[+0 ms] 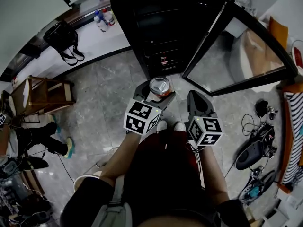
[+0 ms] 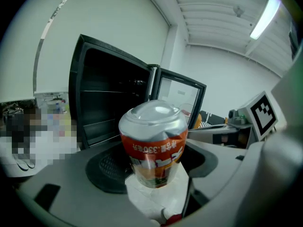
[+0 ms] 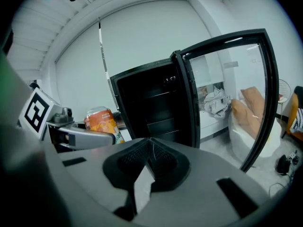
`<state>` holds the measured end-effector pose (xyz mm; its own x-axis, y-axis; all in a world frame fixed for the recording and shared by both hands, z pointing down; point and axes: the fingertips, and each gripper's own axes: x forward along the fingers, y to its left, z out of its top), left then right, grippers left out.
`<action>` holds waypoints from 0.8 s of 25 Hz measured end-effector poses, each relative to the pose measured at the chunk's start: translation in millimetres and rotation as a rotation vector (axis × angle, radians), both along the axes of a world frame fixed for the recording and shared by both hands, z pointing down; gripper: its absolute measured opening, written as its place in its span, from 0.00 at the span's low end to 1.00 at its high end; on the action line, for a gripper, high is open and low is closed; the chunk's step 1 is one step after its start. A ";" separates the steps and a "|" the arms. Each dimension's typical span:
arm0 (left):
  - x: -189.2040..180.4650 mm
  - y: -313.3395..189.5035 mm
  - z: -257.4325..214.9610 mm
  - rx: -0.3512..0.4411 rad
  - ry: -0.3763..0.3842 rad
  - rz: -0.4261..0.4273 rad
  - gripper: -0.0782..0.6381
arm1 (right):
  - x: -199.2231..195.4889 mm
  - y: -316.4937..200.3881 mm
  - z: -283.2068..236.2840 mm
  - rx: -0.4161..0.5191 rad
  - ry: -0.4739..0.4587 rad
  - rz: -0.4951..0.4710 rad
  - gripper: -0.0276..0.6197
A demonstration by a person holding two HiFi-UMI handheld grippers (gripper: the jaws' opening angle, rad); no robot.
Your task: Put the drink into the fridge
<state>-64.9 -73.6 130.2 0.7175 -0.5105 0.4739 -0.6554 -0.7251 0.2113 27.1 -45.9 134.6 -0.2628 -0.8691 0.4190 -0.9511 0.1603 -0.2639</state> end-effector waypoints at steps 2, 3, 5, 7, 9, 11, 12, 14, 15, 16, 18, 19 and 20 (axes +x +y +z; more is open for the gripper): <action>1.7 -6.3 5.5 0.002 -0.008 -0.003 0.58 | 3.5 -4.6 7.1 -0.010 0.002 0.002 0.07; 2.5 -9.1 8.9 0.000 -0.011 -0.004 0.58 | 5.5 -6.8 11.1 -0.015 0.003 0.003 0.07; 5.0 -15.4 16.1 -0.006 -0.017 -0.010 0.58 | 10.7 -11.8 19.6 -0.029 0.004 0.005 0.07; 8.1 -21.8 23.5 -0.015 -0.018 -0.019 0.58 | 16.3 -16.9 28.3 -0.045 0.004 0.007 0.07; 11.5 -29.5 31.4 -0.025 -0.015 -0.030 0.58 | 20.5 -23.0 36.0 -0.058 0.003 0.001 0.07; 15.8 -41.1 39.6 -0.028 -0.014 -0.041 0.58 | 24.5 -32.4 42.9 -0.065 0.007 -0.005 0.07; 18.2 -47.6 44.3 -0.028 -0.016 -0.045 0.58 | 27.1 -38.0 47.2 -0.064 0.011 -0.007 0.07; 22.2 -59.1 56.3 -0.039 -0.020 -0.055 0.58 | 31.0 -48.1 59.0 -0.067 0.013 -0.012 0.07; 23.8 -64.2 63.2 -0.047 -0.023 -0.061 0.58 | 32.0 -52.7 66.3 -0.073 0.010 -0.018 0.07; 25.1 -69.1 70.2 -0.052 -0.026 -0.066 0.58 | 32.9 -57.5 74.3 -0.082 0.008 -0.024 0.07; 27.3 -78.3 83.8 -0.052 -0.038 -0.072 0.58 | 34.4 -67.4 90.5 -0.097 0.006 -0.034 0.07; 28.3 -82.2 90.6 -0.050 -0.043 -0.073 0.58 | 34.9 -72.1 98.1 -0.101 0.006 -0.038 0.07; 29.1 -85.5 97.9 -0.048 -0.046 -0.075 0.58 | 35.3 -76.4 105.4 -0.103 0.006 -0.041 0.07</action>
